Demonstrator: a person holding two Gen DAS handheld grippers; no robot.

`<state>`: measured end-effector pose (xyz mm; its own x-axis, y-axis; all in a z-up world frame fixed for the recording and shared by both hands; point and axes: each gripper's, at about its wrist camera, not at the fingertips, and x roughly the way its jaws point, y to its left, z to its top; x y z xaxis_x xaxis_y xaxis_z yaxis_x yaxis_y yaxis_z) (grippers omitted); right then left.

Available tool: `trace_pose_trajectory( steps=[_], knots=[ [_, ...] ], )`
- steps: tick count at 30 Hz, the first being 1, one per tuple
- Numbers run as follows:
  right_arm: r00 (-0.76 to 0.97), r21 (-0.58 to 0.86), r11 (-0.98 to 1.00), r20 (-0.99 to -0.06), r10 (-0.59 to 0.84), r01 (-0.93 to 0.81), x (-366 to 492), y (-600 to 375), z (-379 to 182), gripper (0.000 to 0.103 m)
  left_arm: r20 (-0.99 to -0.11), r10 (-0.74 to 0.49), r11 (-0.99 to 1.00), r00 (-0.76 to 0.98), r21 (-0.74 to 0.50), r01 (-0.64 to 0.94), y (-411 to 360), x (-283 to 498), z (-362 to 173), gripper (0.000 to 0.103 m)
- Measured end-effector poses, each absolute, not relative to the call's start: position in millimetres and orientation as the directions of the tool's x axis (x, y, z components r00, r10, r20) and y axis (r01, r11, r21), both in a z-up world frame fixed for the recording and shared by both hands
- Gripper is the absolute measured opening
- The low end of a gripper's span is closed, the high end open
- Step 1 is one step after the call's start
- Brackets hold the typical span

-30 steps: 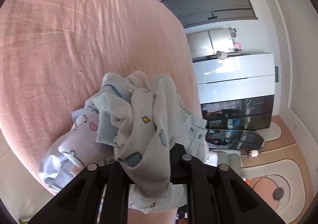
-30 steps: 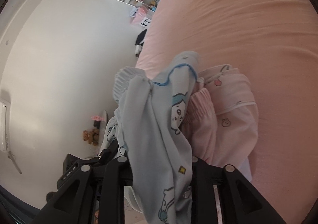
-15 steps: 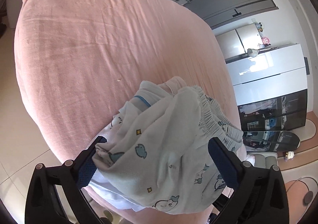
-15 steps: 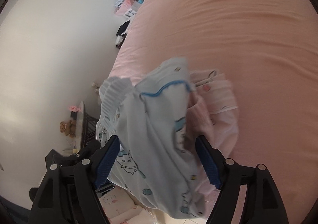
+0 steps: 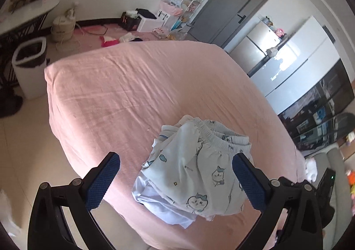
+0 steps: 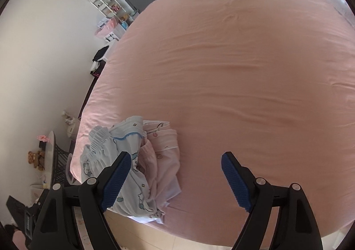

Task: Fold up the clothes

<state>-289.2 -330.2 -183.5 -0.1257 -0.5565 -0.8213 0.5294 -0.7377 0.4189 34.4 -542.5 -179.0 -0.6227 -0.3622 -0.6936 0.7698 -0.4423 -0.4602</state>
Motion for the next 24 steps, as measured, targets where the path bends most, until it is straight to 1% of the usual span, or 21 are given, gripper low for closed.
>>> trace_pose_trajectory(
  steps=[3, 4, 5, 8, 11, 17, 22, 24],
  knots=[
    [-0.147, 0.411, -0.735, -0.813, -0.563, 0.54, -286, -318, -173, 0.088, -0.689, -0.394, -0.488, -0.608, -0.405, 0.774, -525, 39, -163, 0.103],
    [-0.153, 0.407, -0.732, -0.81, -0.565, 0.547, -283, -316, -170, 0.097, -0.687, -0.403, -0.499, -0.604, -0.388, 0.775, -519, 41, -158, 0.103],
    [-0.162, 0.4, -0.73, -0.809, -0.565, 0.554, -280, -314, -168, 0.103, -0.688, -0.418, -0.511, -0.593, -0.362, 0.78, -513, 42, -153, 0.103],
    [-0.215, 0.364, -0.743, -0.803, -0.556, 0.562, -266, -321, -163, 0.103, -0.682, -0.507, -0.541, -0.527, -0.224, 0.811, -492, 42, -135, 0.103],
    [-0.252, 0.352, -0.736, -0.781, -0.572, 0.579, -252, -312, -156, 0.103, -0.663, -0.569, -0.553, -0.487, -0.13, 0.823, -470, 43, -116, 0.103],
    [-0.294, 0.342, -0.676, -0.707, -0.643, 0.653, -219, -297, -122, 0.103, -0.633, -0.626, -0.557, -0.455, -0.046, 0.83, -424, 42, -85, 0.103],
    [-0.338, 0.314, -0.629, -0.632, -0.698, 0.711, -182, -278, -88, 0.103, -0.587, -0.709, -0.533, -0.391, 0.083, 0.842, -387, 36, -65, 0.103],
    [-0.332, 0.305, -0.602, -0.613, -0.717, 0.738, -166, -270, -78, 0.103, -0.576, -0.716, -0.529, -0.395, 0.078, 0.845, -379, 36, -61, 0.103]
  ],
)
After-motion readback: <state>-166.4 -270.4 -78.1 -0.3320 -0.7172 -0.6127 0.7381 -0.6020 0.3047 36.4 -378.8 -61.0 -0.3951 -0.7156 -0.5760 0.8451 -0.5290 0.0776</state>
